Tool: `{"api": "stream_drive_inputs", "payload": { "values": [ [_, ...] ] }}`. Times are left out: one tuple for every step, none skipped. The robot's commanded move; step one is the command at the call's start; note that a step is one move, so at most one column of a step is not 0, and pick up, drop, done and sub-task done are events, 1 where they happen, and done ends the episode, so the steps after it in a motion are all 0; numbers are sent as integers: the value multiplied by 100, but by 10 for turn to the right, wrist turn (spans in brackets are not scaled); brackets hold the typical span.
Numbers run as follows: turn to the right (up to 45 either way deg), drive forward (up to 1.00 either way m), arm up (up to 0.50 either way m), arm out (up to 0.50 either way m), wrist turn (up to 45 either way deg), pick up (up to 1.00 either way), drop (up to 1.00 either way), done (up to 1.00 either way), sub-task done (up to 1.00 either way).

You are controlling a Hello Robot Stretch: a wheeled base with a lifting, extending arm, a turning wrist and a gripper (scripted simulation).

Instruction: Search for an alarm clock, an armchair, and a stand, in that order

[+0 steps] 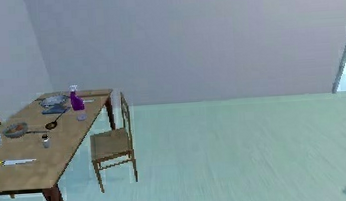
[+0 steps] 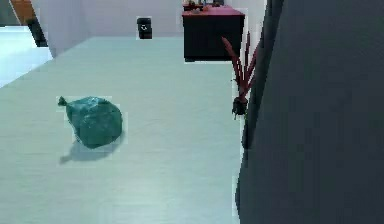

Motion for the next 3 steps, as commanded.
{"api": "stream_drive_inputs", "payload": {
  "values": [
    [-450, 0, 0, 0, 0, 0, 0, 0, 0],
    [-420, 0, 0, 0, 0, 0, 0, 0, 0],
    [-30, 0, 0, 0, 0, 0, 0, 0, 0]
  ]
}}
